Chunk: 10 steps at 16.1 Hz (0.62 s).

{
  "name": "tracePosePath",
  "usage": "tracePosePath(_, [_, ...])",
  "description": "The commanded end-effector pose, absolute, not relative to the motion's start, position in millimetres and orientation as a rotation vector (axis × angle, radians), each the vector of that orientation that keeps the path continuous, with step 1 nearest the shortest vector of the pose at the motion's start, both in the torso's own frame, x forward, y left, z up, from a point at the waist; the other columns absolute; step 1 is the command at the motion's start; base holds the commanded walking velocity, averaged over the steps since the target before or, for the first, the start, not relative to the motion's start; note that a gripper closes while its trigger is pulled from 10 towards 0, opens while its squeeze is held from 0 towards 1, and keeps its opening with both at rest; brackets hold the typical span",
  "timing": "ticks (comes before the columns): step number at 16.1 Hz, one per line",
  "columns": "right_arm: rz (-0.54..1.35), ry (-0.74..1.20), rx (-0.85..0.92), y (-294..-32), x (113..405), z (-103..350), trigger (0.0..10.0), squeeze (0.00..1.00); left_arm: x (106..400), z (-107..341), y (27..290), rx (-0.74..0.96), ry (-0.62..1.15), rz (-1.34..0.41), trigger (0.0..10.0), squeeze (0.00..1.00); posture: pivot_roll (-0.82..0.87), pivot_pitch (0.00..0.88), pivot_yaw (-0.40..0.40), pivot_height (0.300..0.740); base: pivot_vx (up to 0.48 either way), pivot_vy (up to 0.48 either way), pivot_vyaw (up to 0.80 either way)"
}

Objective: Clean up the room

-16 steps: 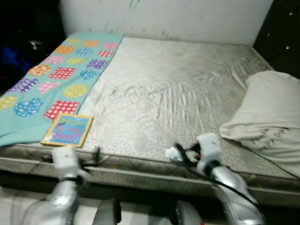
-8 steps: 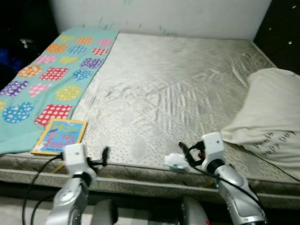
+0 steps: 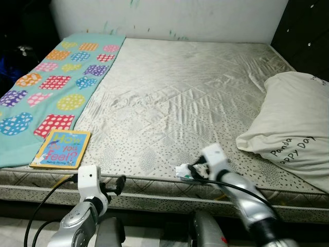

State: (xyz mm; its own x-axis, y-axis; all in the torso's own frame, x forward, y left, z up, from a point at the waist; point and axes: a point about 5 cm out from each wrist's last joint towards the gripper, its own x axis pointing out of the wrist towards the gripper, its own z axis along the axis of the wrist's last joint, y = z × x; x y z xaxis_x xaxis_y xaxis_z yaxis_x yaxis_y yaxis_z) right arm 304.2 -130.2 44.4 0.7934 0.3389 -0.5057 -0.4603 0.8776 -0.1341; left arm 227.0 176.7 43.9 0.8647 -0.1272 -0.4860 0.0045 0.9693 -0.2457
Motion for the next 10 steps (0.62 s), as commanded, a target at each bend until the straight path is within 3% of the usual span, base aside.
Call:
tracePosePath(1, [0.439, 0.48, -0.274, -127, 308, 47, 10.0, 0.0, 227, 48, 174, -0.246, 0.524, -0.097, 10.0, 0.0, 0.0, 0.0, -0.041, 0.585, 0.0, 0.0, 0.0])
tracePosePath(10, [0.398, 0.541, -0.265, -89, 320, 29, 10.0, 0.0, 211, 62, 152, -0.306, 0.564, -0.21, 10.0, 0.0, 0.07, 0.0, -0.02, 0.585, 0.0, 0.0, 0.0])
